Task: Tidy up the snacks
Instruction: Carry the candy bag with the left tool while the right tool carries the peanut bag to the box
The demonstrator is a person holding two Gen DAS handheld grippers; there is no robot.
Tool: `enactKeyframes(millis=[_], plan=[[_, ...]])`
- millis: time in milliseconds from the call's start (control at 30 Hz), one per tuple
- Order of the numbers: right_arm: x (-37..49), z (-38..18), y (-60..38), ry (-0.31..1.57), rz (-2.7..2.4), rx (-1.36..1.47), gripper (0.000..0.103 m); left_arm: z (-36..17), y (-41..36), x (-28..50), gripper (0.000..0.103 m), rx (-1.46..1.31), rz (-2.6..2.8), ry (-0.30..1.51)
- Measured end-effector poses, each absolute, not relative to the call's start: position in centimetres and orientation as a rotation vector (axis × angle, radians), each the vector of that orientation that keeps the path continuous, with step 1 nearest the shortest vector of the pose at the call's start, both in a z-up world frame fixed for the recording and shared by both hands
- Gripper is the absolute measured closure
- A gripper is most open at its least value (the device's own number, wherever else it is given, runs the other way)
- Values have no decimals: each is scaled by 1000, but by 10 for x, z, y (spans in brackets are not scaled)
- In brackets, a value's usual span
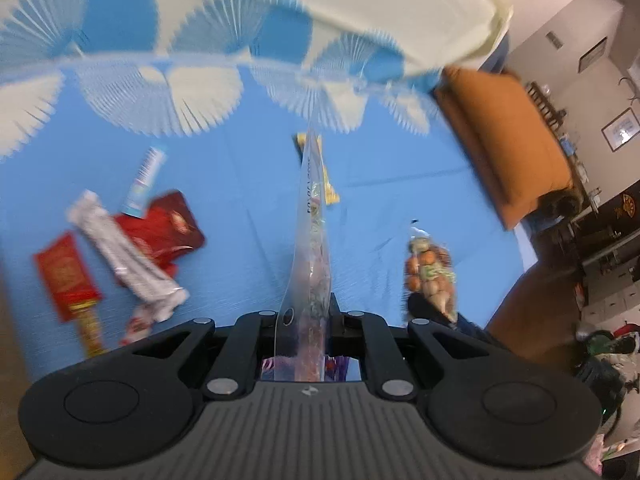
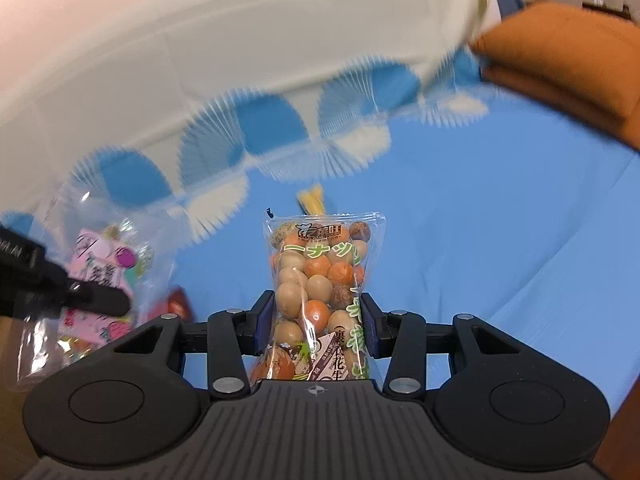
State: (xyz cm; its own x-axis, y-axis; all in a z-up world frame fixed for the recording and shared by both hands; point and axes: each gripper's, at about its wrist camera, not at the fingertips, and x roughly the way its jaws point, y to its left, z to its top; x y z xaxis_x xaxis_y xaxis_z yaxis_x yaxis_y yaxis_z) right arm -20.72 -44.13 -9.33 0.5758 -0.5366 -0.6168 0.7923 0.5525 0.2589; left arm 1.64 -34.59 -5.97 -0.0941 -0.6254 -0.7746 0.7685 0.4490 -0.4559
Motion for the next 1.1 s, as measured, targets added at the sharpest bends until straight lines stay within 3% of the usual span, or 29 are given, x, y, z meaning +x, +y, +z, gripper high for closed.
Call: enactKeyframes(millis=[300, 667, 1100], plan=[[-216, -9, -322, 444, -616, 557, 57, 26, -167, -27, 91, 132, -1065, 1050], [-184, 4, -159, 677, -209, 580, 57, 19, 43, -75, 91, 65, -826, 1044], [-188, 31, -76, 728, -174, 430, 57, 25, 129, -97, 90, -91, -846, 973]])
